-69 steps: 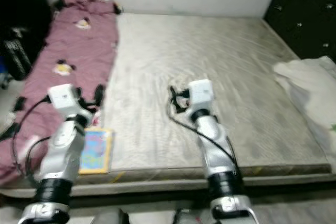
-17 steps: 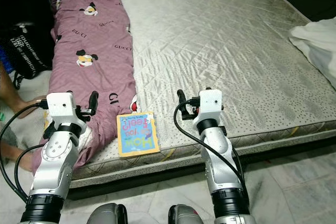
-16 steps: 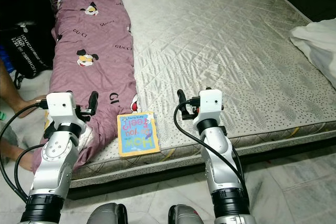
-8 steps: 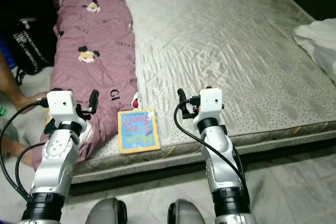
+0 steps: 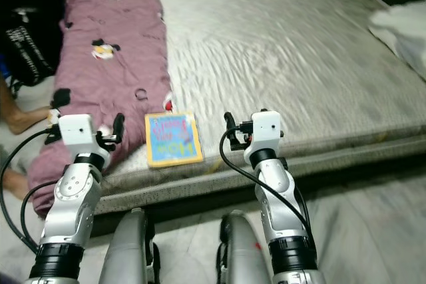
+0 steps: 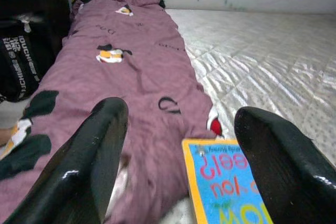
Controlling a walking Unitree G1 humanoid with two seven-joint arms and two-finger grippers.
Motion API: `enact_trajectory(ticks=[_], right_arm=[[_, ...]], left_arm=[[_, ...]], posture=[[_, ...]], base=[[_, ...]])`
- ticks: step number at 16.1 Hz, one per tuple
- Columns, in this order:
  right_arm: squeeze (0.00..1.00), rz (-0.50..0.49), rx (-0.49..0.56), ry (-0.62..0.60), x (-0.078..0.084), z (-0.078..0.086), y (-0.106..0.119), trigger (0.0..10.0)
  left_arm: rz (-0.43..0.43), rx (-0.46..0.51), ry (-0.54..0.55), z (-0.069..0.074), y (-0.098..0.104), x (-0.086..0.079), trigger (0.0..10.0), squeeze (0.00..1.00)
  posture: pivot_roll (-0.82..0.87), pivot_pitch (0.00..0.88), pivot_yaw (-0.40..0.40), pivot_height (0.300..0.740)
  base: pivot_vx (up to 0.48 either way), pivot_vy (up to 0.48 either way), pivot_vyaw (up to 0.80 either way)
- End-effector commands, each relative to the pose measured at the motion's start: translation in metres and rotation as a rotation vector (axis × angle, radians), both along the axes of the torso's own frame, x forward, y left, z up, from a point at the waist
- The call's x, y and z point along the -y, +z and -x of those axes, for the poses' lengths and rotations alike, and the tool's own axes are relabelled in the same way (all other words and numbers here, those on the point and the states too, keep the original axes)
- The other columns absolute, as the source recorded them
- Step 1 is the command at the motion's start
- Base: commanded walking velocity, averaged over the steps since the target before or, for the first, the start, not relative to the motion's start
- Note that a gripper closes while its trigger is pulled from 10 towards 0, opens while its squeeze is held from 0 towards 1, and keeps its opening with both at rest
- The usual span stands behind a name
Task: Clean up the room
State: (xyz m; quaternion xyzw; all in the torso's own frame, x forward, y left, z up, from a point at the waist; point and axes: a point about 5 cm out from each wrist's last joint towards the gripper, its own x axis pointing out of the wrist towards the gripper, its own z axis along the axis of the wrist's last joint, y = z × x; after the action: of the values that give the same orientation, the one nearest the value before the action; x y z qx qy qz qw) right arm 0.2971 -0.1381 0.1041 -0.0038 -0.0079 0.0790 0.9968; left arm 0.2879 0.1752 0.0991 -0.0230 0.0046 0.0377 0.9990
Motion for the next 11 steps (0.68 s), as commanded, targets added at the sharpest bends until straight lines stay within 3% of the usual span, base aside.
enact_trajectory(ticks=[1, 7, 11], right_arm=[[0.0, 0.005, 0.004, -0.004, 0.0012, -0.0009, 0.0021, 10.0], [0.0, 0.012, -0.004, 0.008, 0.0004, -0.001, 0.0011, 10.0], [0.0, 0.029, 0.002, 0.021, -0.001, -0.0008, 0.0013, 10.0]], left_arm=[[0.008, -0.001, 0.004, -0.0007, 0.0008, 0.0001, 10.0, 0.0], [0.048, 0.006, 0.029, 0.0005, 0.0012, -0.0034, 10.0, 0.0], [0.053, 0.016, 0.012, 0.0009, 0.0022, -0.0011, 10.0, 0.0]], posture=[[0.02, 0.109, -0.003, 0.595], [0.02, 0.104, -0.006, 0.595], [0.02, 0.102, -0.007, 0.595]], base=[[0.0, 0.0, 0.0], [0.0, 0.0, 0.0], [0.408, 0.0, 0.0]])
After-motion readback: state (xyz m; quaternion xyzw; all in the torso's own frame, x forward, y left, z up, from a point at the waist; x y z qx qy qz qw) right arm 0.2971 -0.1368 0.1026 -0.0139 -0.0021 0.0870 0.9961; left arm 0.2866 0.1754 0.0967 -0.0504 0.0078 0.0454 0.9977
